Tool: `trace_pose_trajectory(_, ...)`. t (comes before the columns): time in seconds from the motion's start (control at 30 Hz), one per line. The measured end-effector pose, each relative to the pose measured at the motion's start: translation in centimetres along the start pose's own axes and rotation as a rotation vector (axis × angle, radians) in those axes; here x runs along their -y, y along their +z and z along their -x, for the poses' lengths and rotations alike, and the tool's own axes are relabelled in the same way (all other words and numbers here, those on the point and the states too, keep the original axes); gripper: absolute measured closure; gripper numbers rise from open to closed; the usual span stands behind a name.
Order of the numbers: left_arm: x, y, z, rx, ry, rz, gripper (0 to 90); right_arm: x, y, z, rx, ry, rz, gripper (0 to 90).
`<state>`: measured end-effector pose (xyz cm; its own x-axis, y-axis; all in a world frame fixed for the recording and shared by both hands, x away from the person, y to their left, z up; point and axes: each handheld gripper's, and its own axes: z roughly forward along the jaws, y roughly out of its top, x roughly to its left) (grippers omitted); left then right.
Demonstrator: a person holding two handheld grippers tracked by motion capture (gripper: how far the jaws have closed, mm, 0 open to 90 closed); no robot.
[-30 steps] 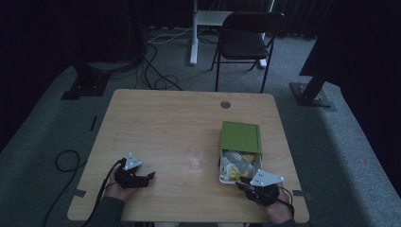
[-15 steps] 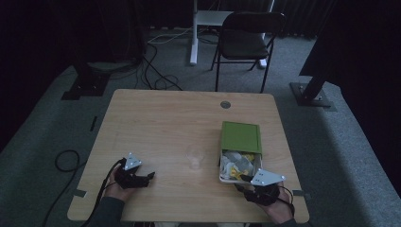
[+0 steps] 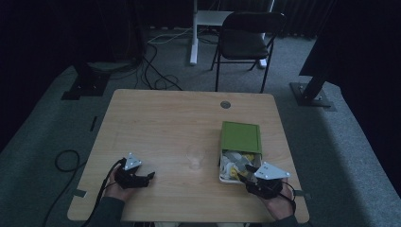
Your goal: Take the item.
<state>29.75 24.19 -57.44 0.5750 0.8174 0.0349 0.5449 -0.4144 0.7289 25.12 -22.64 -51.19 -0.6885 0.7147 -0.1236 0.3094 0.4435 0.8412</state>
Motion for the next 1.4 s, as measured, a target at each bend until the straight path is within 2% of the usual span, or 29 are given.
trace_pose_trajectory(0.4,0.0,0.0,0.0,0.000,0.000,0.000,21.1,-0.7,0.9,-0.5,0.062,-0.012,-0.023,47.3)
trace_pose_trajectory(0.47,0.0,0.0,0.0,0.000,0.000,0.000,21.1,-0.8,1.3,-0.6,0.095,-0.018,-0.039,47.5)
trace_pose_trajectory(0.6,0.0,0.0,0.0,0.000,0.000,0.000,21.2,-0.9,1.6,-0.6,0.108,-0.010,-0.044,45.9)
trace_pose_trajectory(0.63,0.0,0.0,0.0,0.000,0.000,0.000,21.2,-1.0,1.6,-0.7,0.117,-0.013,-0.045,44.4)
trace_pose_trajectory(0.67,0.0,0.0,0.0,0.000,0.000,0.000,21.1,-1.1,1.8,-0.8,0.151,-0.020,-0.052,42.4)
trace_pose_trajectory(0.73,0.0,0.0,0.0,0.000,0.000,0.000,21.1,-1.1,1.8,-0.8,0.160,-0.018,-0.052,41.4)
trace_pose_trajectory(0.77,0.0,0.0,0.0,0.000,0.000,0.000,21.2,-1.2,2.0,-0.8,0.183,-0.013,-0.062,40.4)
trace_pose_trajectory(0.9,0.0,0.0,0.0,0.000,0.000,0.000,21.1,-1.3,2.3,-0.9,0.216,-0.029,-0.089,38.6)
trace_pose_trajectory(1.17,0.0,0.0,0.0,0.000,0.000,0.000,21.2,-1.4,3.1,-1.3,0.245,-0.057,-0.150,34.4)
trace_pose_trajectory(1.4,0.0,0.0,0.0,0.000,-0.001,0.001,21.1,-1.4,3.6,-1.7,0.261,-0.094,-0.179,38.2)
